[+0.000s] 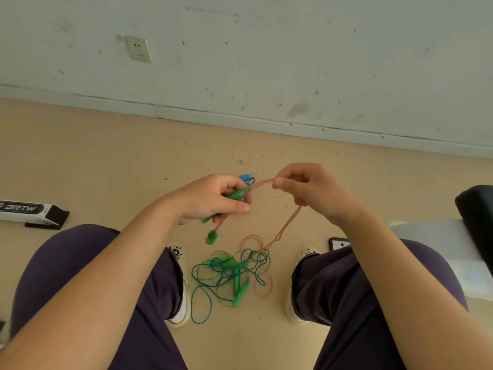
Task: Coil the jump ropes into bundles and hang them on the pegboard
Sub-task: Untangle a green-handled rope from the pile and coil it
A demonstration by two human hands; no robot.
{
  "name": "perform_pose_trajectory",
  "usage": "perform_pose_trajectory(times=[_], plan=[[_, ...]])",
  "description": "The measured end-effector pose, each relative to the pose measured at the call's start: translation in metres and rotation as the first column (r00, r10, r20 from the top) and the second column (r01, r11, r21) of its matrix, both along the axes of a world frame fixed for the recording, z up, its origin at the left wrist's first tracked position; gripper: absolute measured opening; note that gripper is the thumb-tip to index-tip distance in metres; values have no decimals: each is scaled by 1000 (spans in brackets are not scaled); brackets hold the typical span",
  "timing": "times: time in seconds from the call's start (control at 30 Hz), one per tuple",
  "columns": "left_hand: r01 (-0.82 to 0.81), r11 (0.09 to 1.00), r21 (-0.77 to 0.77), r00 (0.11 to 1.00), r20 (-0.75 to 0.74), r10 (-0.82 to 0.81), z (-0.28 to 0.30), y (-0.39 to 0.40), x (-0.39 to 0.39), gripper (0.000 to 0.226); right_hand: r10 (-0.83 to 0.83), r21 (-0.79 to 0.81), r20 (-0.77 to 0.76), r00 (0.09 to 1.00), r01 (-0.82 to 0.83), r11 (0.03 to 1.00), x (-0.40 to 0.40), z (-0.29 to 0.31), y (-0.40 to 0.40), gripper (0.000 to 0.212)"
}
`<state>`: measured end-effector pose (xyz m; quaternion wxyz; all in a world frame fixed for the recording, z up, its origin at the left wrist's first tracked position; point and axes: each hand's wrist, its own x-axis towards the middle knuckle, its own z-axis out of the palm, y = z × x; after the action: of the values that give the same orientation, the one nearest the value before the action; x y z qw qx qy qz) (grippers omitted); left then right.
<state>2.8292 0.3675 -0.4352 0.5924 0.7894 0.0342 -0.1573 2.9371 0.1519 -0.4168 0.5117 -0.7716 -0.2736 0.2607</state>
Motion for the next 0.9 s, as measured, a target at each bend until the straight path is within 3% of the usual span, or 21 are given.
perform_pose_trajectory(times=[0.1, 0.17, 0.37, 0.6, 0.77, 0.9], plan=[[-11, 999, -41, 1000, 12, 11, 3, 2, -1, 15, -127, 131, 0, 992, 126, 983, 10, 4, -10, 18], [-38, 996, -84, 998, 41, 41, 6, 0, -2, 25, -106, 157, -37, 994, 110, 981, 11, 6, -12, 21], [-31, 987, -160, 999, -13, 29, 2, -16, -2, 43, 78, 18, -37, 996, -78, 997, -7, 1, 3, 38], [-27, 982, -189, 999, -31, 21, 3, -11, -1, 35, -15, 42, 8, 1000, 15, 999, 3, 3, -2, 18], [-58, 988, -143, 998, -32, 54, 6, -3, 0, 38, -136, 18, 63, 989, 135, 991, 12, 4, -11, 17], [-65, 993, -99, 997, -35, 62, 5, 2, -1, 27, -164, 21, 47, 985, 163, 986, 11, 4, -9, 14]])
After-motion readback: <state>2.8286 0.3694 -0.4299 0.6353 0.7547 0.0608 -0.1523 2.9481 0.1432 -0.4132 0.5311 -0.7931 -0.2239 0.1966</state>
